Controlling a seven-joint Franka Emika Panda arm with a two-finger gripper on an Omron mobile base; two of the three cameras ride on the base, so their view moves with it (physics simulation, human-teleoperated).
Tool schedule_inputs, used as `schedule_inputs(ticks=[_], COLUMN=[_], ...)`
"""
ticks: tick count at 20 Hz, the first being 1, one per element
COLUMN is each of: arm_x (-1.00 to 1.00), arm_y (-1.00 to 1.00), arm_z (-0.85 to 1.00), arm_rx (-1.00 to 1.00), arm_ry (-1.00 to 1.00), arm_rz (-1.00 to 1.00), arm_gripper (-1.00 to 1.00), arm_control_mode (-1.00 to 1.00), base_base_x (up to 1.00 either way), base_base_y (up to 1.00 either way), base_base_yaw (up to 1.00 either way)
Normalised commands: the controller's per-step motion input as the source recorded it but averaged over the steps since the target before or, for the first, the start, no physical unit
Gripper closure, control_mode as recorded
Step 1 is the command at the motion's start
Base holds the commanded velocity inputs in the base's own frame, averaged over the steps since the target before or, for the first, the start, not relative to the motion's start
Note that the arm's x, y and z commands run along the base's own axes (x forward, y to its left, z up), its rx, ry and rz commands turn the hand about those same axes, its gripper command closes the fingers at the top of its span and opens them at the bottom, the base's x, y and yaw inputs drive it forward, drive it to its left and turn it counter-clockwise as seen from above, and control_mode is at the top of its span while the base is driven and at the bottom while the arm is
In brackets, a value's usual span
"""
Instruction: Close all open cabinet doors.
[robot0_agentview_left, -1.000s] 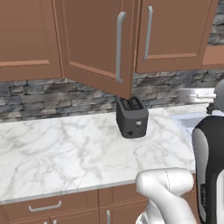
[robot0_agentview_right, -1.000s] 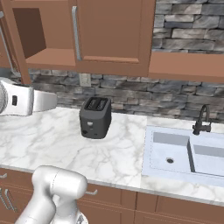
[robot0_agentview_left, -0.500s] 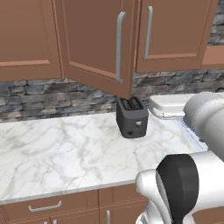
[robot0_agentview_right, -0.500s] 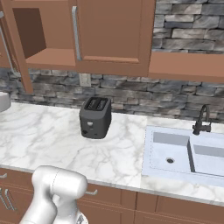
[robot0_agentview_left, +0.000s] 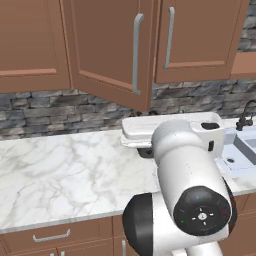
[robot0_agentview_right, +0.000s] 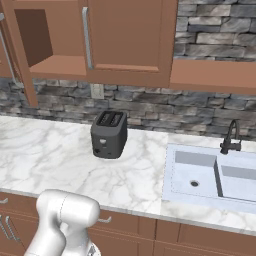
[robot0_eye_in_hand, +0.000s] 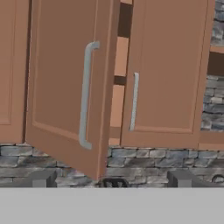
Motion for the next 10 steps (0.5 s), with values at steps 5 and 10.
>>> schedule_inputs(ticks=[5, 10], arm_x=[0.19, 0.34], arm_y=[0.53, 0.44], arm_z=[-0.04, -0.13], arm_rx=[-0.03, -0.02], arm_ry=[-0.07, -0.08], arm_rz=[-0.13, -0.11], arm_gripper=[-1.0, -1.0], arm_control_mode=[-1.0, -1.0], base_base_x=[0.0, 0.0], base_base_y=[0.0, 0.0], base_base_yaw=[0.0, 0.0])
